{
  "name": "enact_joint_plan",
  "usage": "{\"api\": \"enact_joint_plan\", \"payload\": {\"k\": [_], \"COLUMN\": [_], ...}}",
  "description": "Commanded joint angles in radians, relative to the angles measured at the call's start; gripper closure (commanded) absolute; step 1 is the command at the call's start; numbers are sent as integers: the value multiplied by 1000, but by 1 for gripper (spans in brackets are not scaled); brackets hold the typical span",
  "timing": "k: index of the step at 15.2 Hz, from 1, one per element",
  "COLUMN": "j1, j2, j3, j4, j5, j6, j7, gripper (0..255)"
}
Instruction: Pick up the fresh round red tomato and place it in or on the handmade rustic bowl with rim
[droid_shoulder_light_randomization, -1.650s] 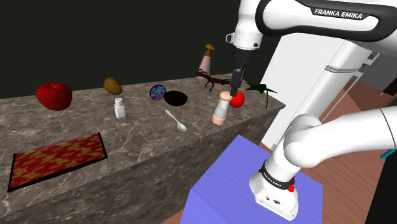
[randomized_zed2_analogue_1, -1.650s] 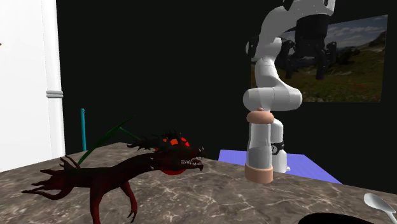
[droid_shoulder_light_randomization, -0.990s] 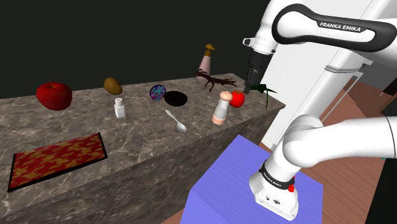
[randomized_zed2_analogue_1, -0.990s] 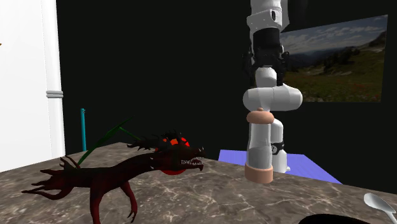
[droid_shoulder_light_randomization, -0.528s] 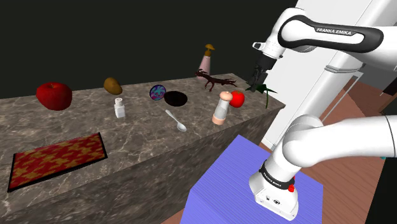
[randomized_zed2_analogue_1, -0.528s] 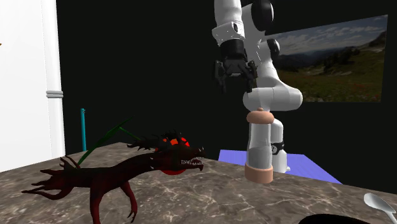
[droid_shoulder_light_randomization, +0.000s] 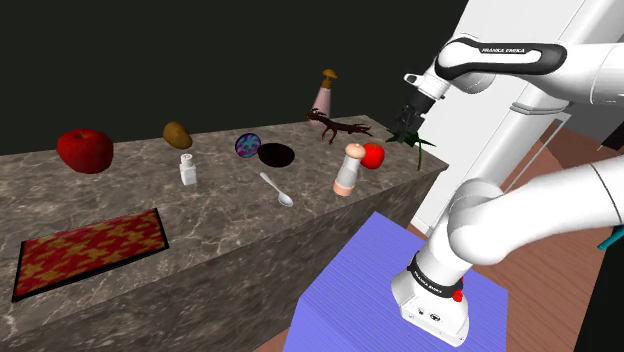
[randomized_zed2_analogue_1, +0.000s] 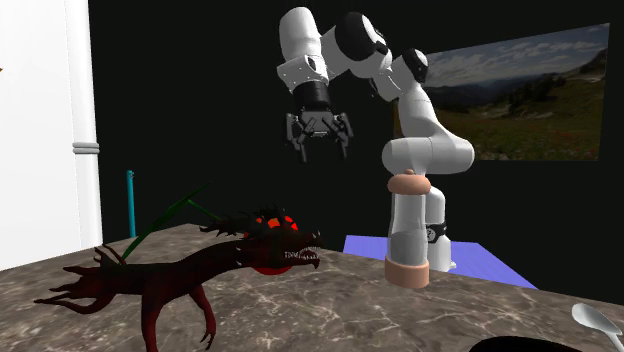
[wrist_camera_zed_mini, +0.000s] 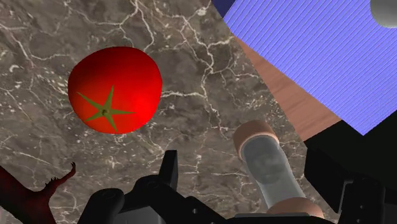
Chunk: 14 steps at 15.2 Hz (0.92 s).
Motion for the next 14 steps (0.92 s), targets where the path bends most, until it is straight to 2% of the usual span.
{"api": "enact_joint_plan", "payload": {"k": [1, 3, 5, 7, 10, 14], "j1": [57, 139, 245, 386, 641, 664], "j2": [51, 107, 162, 205, 197, 179], "j3": [-105, -222, -357, -519, -782, -800], "j4": [47, 106, 172, 247, 370, 330], "j5": [20, 55, 100, 147, 170, 151], "j6": [28, 47, 58, 59, 43, 95], "j7": [-102, -199, -299, -394, -487, -473], "gripper": [0, 0, 0, 0, 0, 0]}}
